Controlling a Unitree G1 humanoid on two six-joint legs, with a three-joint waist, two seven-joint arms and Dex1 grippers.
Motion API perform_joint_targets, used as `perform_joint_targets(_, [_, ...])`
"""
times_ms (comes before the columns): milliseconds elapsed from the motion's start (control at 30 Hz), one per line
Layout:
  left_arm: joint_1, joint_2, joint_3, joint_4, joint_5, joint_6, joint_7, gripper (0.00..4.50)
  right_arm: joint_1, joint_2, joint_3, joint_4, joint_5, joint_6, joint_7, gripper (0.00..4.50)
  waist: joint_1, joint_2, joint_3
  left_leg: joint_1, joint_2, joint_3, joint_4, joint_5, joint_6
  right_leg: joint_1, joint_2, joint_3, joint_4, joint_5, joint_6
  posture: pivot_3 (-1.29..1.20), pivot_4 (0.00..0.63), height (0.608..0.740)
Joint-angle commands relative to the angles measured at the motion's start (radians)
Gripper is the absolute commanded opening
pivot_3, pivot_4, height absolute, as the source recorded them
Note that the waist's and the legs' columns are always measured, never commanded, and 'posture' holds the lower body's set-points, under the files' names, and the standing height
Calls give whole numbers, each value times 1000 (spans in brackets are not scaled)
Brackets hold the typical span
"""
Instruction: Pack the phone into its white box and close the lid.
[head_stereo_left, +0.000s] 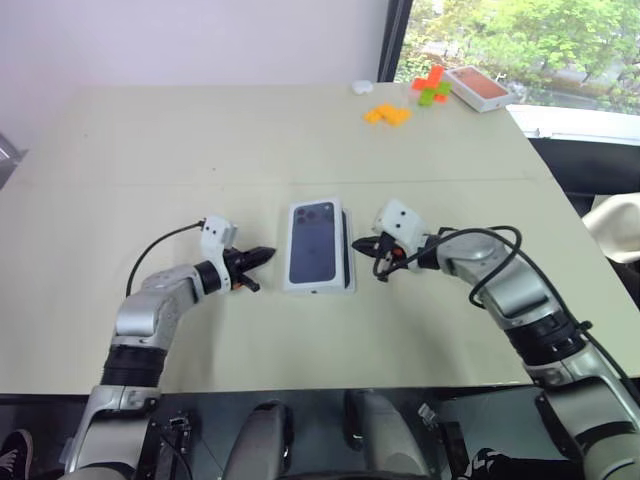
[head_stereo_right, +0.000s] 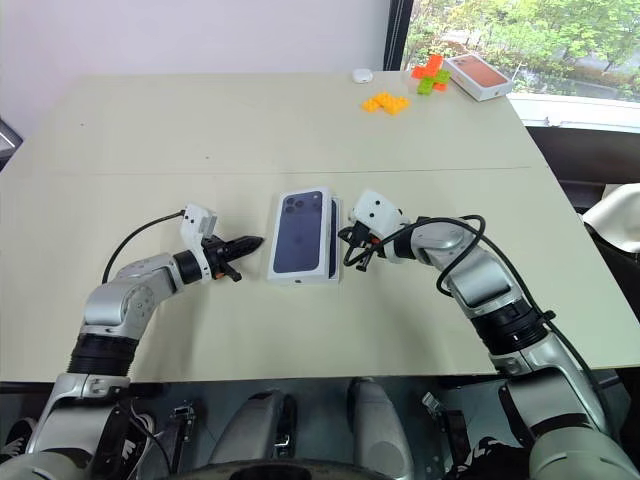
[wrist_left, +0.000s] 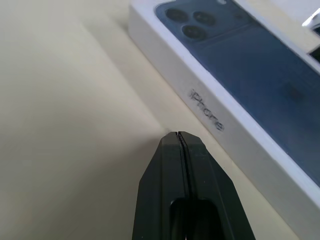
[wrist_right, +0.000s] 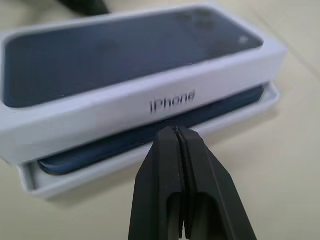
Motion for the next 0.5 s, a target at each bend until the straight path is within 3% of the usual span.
perform_joint_targets(33, [-23, -29, -27, -23, 6, 10, 2, 0, -9, 12, -3, -1, -63, -65, -8, 67, 0, 0, 0, 0, 0, 0, 0, 0, 0, 0, 0, 0, 0, 0, 0, 0, 150, 740])
perform_joint_targets(300, [-65, -81, -54, 53, 5, 30, -41, 0, -15, 39, -15, 9, -114, -85, 8, 67, 1, 0, 0, 2, 0, 0, 0, 0, -1, 2, 0, 0, 0, 0, 0, 0, 150, 740])
perform_joint_targets(500, [-76, -94, -11, 4, -30, 71, -38, 0, -5, 35, -21, 1, -137, -88, 21, 67, -1, 0, 0, 13, 0, -1, 0, 0, 0, 15, 0, -1, -2, 0, 0, 0, 150, 740])
